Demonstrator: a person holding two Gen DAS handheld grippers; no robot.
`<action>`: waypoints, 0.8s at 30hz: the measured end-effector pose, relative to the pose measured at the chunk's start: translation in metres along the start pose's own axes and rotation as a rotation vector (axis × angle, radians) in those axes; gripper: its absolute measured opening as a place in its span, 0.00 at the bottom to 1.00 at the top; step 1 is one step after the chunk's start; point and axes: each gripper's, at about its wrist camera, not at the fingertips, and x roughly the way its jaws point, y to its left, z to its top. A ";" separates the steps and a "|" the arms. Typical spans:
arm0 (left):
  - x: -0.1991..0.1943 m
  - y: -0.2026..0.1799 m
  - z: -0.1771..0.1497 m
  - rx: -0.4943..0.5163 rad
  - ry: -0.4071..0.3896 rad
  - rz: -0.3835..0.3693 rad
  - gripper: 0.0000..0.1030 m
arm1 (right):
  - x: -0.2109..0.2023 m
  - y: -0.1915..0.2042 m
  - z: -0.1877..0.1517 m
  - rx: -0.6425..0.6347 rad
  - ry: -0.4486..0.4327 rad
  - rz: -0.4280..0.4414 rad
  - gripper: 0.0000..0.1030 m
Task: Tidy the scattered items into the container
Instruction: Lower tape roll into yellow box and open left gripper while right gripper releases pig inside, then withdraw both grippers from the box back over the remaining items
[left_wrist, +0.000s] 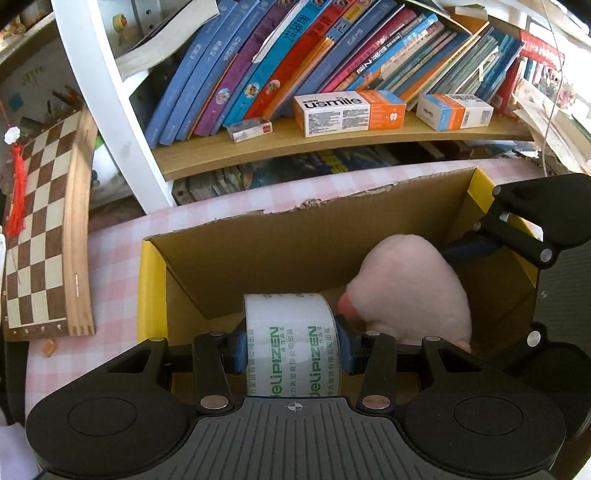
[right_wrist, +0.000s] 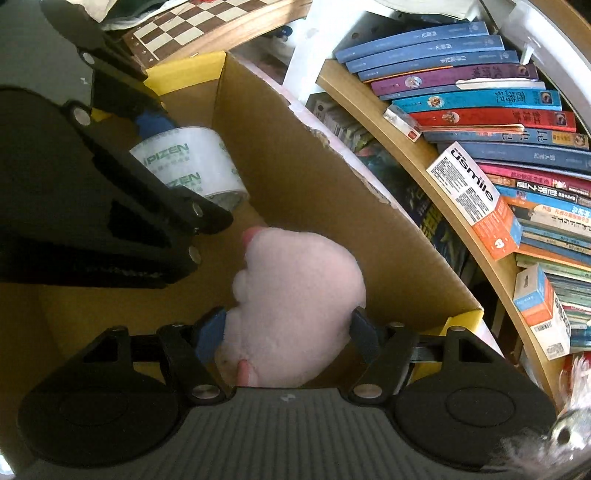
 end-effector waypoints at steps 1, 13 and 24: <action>0.000 0.000 0.000 0.002 0.000 0.000 0.45 | -0.001 0.000 0.000 -0.001 -0.007 -0.003 0.73; -0.067 0.004 -0.002 -0.014 -0.181 0.016 0.71 | -0.064 -0.010 -0.013 0.108 -0.215 0.013 0.82; -0.151 -0.010 -0.040 -0.058 -0.374 -0.037 0.73 | -0.146 0.010 -0.053 0.240 -0.405 0.002 0.82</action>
